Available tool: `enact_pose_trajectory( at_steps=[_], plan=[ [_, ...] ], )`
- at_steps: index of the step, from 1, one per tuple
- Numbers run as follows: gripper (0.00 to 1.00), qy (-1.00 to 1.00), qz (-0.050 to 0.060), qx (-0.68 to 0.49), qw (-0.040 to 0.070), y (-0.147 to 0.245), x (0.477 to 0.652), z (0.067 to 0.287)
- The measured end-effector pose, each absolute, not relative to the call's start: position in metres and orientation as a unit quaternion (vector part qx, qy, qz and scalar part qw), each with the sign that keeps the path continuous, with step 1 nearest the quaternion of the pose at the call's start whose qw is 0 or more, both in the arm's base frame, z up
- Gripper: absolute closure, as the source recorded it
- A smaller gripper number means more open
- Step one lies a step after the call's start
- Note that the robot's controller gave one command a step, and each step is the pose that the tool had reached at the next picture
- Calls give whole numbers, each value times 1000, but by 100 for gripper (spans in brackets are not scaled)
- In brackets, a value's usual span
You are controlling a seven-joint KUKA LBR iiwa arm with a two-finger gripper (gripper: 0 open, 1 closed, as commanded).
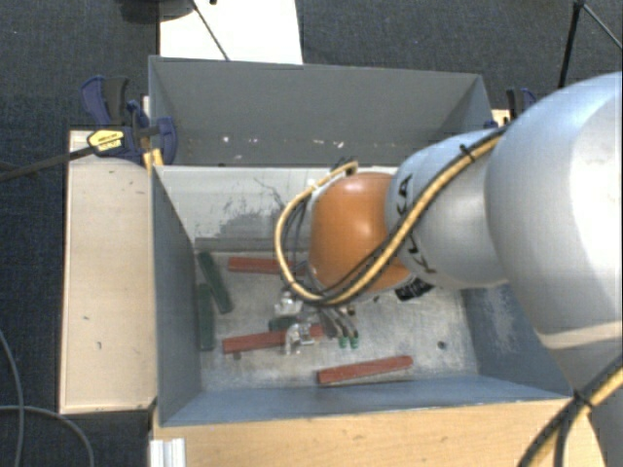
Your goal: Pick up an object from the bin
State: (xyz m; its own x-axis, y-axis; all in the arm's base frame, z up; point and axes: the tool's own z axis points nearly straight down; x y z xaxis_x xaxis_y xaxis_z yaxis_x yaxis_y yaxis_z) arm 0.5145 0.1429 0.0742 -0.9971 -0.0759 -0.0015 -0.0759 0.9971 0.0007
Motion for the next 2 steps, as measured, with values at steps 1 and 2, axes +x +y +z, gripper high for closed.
enact_pose_trajectory(
  at_steps=[1, 2],
  plan=[
    [100, 999, 0, -37, 1, 143, 514, 74],
    [100, 999, 1, -49, 2, 156, 535, 218]
  ],
)
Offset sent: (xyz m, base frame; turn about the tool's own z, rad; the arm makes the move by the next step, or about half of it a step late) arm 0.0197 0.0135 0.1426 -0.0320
